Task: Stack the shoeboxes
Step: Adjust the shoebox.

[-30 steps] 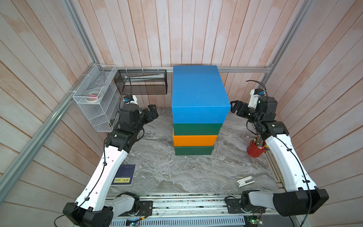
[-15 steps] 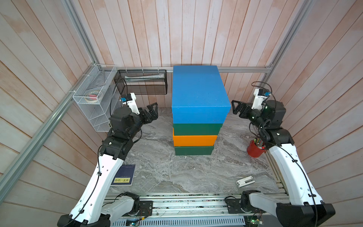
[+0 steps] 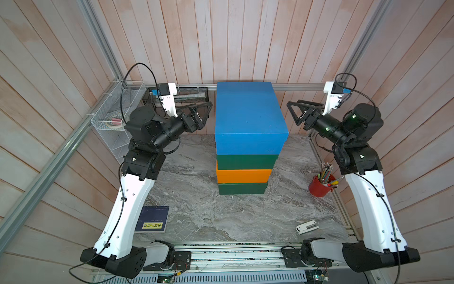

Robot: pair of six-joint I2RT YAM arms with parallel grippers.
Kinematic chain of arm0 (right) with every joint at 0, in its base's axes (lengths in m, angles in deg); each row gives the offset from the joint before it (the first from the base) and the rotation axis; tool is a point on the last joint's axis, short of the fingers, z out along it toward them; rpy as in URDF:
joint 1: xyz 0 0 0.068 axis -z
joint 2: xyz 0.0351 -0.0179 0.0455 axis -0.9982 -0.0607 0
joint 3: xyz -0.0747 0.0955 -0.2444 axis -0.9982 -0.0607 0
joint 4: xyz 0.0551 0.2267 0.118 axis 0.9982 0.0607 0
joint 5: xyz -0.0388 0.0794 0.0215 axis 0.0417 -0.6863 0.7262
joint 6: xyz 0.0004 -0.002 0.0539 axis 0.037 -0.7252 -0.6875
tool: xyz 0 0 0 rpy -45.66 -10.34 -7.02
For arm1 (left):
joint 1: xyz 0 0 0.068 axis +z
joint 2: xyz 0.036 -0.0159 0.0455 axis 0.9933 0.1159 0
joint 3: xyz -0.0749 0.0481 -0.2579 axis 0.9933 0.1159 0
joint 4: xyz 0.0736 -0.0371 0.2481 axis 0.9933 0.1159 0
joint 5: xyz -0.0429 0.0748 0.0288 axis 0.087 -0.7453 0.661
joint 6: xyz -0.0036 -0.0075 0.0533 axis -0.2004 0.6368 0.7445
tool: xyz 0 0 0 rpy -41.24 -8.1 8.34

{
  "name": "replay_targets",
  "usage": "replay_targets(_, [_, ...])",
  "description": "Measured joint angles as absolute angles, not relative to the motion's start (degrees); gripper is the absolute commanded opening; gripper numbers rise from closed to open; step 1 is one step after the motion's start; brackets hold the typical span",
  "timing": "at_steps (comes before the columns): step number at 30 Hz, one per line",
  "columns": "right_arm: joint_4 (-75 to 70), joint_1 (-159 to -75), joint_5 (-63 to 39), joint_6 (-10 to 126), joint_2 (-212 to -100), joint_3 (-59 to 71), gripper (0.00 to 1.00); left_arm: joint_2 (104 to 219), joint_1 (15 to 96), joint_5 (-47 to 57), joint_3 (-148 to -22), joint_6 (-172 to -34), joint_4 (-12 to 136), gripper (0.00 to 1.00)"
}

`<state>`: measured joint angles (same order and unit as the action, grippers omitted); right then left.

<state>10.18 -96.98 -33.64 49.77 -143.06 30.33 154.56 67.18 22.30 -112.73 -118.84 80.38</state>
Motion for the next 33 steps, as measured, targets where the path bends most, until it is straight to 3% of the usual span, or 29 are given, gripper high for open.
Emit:
replay_targets(10, [14.3, -102.1, -37.2, 48.4, -151.6, 44.8, 0.74, 161.0, 67.2, 30.5, -120.2, -125.4, 77.9, 1.00])
replay_targets(17, [27.8, -102.3, -28.5, 53.1, -161.9, 61.2, 0.75, 166.5, 67.2, 28.8, -130.2, -123.6, 84.0, 1.00])
replay_targets(25, [37.8, -100.7, -26.7, 54.4, -175.8, 76.3, 0.75, 179.6, 67.2, 29.1, -141.6, -121.3, 92.8, 1.00])
replay_targets(33, [34.5, -99.8, -33.3, 53.9, -175.4, 70.5, 0.74, 185.0, 67.3, 33.3, -149.0, -121.7, 93.7, 1.00])
